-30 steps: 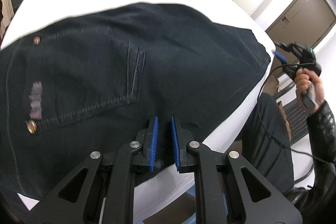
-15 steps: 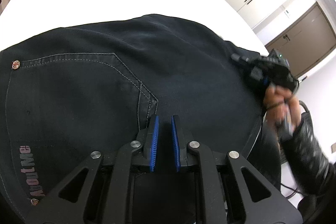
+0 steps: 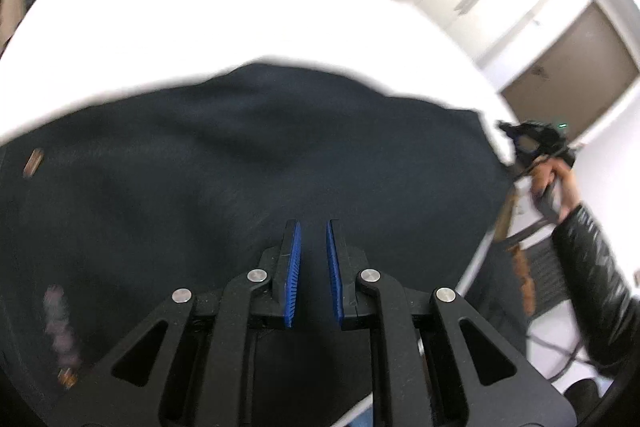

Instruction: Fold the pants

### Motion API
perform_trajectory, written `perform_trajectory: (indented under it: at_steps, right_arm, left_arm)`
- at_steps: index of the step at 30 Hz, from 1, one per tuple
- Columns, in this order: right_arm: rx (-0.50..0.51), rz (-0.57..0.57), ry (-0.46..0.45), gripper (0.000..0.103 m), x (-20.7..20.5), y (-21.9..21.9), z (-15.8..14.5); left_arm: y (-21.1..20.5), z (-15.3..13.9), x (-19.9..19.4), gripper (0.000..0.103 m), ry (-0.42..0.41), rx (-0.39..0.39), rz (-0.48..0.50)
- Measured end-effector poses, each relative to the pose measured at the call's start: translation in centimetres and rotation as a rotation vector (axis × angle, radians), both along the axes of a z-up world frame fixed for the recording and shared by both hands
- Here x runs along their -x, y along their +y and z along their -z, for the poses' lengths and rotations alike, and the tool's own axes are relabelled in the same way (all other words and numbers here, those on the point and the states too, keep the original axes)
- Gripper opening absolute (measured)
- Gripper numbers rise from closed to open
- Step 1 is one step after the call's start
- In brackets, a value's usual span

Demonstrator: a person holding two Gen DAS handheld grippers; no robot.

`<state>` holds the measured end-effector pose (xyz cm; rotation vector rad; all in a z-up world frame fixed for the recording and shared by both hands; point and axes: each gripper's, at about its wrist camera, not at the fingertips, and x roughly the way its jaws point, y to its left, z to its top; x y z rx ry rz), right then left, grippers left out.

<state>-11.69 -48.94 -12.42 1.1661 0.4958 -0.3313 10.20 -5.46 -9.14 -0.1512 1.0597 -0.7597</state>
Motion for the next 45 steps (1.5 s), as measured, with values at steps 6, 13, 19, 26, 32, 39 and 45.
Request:
perform_trajectory:
  at_steps: [6, 13, 19, 26, 32, 39, 45]
  right_arm:
    - [-0.229, -0.434, -0.101, 0.006, -5.8, 17.7, 3.5]
    - [-0.244, -0.431, -0.009, 0.0, -7.7, 18.8, 7.4]
    - [-0.164, -0.148, 0.029, 0.0, -3.9, 5.9, 7.0]
    - [-0.075, 0.014, 0.061, 0.0, 0.8, -1.9, 6.1]
    - [0.074, 0.078, 0.108, 0.007, 6.6, -2.9, 1.3]
    - [0.025, 0.1, 0.041, 0.038, 12.0, 2.0, 0.1]
    - [-0.112, 0.147, 0.05, 0.042, 11.9, 3.5, 3.5]
  left_arm:
    - [-8.6, 1.5, -3.3, 0.012, 0.013, -0.033, 0.137]
    - [-2.4, 4.5, -5.7, 0.012, 0.104, -0.028, 0.006]
    - [4.1, 4.6, -6.6, 0.012, 0.115, -0.012, -0.118]
    - [9.3, 4.5, -6.3, 0.012, 0.109, 0.023, -0.163]
    - [15.8, 2.4, -4.7, 0.012, 0.047, 0.014, -0.307]
    - [17.5, -1.3, -1.2, 0.012, 0.014, 0.064, -0.365]
    - [10.2, -0.3, 0.9, 0.012, 0.078, 0.026, -0.216]
